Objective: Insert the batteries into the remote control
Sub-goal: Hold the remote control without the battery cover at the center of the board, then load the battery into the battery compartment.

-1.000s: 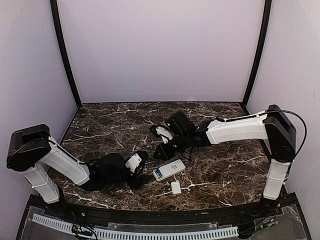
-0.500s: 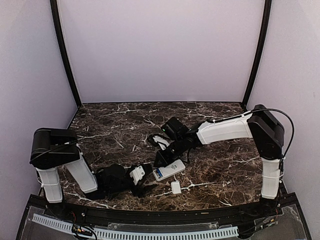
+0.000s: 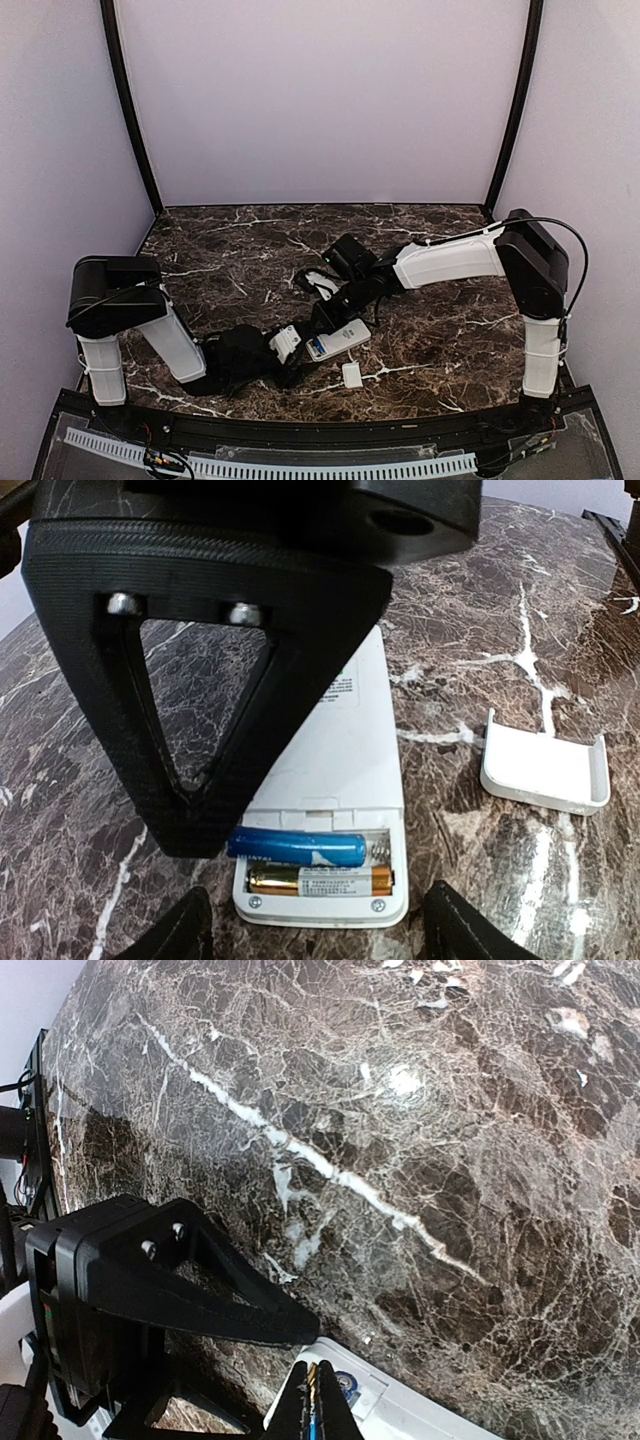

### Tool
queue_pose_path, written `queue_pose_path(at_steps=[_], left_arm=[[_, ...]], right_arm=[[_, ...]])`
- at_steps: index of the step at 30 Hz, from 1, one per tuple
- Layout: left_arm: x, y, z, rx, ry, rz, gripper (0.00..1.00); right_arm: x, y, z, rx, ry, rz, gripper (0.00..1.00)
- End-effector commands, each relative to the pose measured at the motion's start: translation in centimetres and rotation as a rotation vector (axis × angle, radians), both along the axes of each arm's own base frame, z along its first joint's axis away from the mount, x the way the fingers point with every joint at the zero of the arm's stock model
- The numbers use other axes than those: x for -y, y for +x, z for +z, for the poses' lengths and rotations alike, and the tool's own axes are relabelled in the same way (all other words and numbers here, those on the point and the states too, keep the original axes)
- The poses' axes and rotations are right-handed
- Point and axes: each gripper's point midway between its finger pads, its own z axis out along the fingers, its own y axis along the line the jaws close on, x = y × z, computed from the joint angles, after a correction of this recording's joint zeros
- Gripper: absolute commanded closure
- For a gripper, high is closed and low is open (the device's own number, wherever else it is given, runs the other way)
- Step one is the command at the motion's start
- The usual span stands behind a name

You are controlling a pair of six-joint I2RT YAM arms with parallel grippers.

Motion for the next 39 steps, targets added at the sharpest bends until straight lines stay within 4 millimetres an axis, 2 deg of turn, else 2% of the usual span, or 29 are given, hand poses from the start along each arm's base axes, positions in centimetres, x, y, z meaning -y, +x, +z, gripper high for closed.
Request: queue_pose_path(at_steps=[1, 12, 26, 39], left_arm=[[-0.7, -0.8, -2.8, -0.062, 0.085, -0.008, 0.31], [-1.0, -0.5, -3.4, -0.075, 0.096, 0.016, 0.35], [-1.0, -0.4, -3.6, -0.076, 0.099, 0.025, 0.47], [-1.1, -0.2, -3.6, -0.073, 0.101, 0.041, 0.48]], right_arm=[[-0.1, 0.1, -0.3, 0.009, 0.004, 0.006, 0.98], [0.3, 0.0, -1.4, 0.005, -0.017, 0.001, 0.99], [1.1, -0.6, -2.6, -0.015, -0.031, -0.002, 0.99], [2.5, -2.0, -3.8, -0.054, -0.031, -0.021, 1.00]])
